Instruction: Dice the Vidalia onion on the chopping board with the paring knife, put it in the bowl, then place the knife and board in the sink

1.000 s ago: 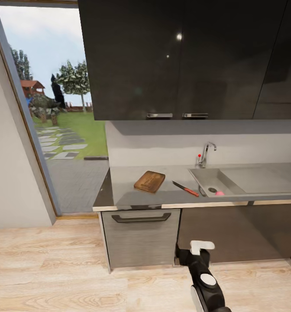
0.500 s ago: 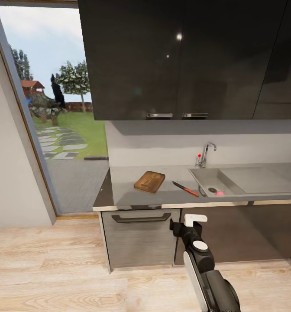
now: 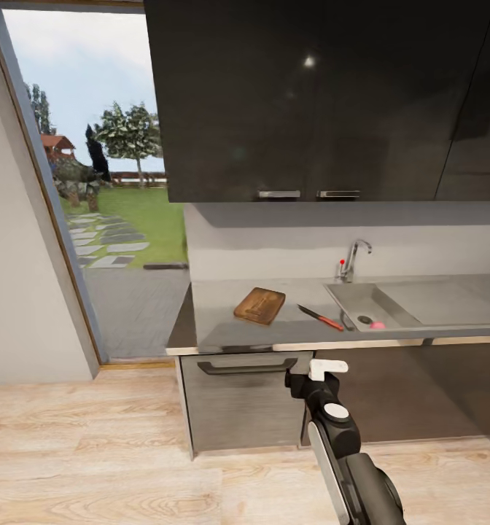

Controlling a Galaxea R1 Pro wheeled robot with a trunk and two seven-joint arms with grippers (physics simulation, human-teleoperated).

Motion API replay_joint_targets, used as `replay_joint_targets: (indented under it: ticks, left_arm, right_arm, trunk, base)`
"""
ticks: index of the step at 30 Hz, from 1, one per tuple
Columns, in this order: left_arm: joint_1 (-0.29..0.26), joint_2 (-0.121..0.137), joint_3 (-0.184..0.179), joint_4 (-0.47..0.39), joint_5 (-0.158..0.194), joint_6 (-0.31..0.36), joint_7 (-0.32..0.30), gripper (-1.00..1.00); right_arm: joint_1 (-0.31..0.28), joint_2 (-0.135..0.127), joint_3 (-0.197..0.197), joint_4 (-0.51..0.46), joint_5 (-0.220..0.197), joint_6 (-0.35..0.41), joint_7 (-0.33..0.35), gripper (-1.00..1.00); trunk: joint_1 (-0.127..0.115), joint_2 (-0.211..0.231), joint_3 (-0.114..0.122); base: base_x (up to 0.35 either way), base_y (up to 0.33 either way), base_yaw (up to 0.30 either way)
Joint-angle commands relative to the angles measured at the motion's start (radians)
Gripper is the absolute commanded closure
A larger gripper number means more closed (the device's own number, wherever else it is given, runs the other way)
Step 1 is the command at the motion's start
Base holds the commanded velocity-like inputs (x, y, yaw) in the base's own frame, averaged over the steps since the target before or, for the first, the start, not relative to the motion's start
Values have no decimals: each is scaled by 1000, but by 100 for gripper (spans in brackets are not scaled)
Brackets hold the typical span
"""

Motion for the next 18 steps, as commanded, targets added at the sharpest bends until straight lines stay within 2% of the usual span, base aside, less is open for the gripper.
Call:
replay_joint_targets:
  ticks: [1, 10, 18]
  left_arm:
    - [0, 0, 0, 0, 0, 0, 0, -100]
    - [1, 0, 1, 1, -1, 0, 0, -100]
    - [1, 0, 1, 2, -1, 1, 0, -100]
  right_arm:
    - [0, 0, 2, -1, 0, 6, -5, -100]
    - [0, 0, 2, -1, 1, 6, -5, -100]
    - [0, 0, 2, -1, 3, 5, -5, -100]
  trunk:
    - [0, -1, 0]
    - [0, -1, 0]
    - [0, -1, 0]
  base:
    - [0, 281, 0]
    - [48, 284, 0]
    - [229, 203, 0]
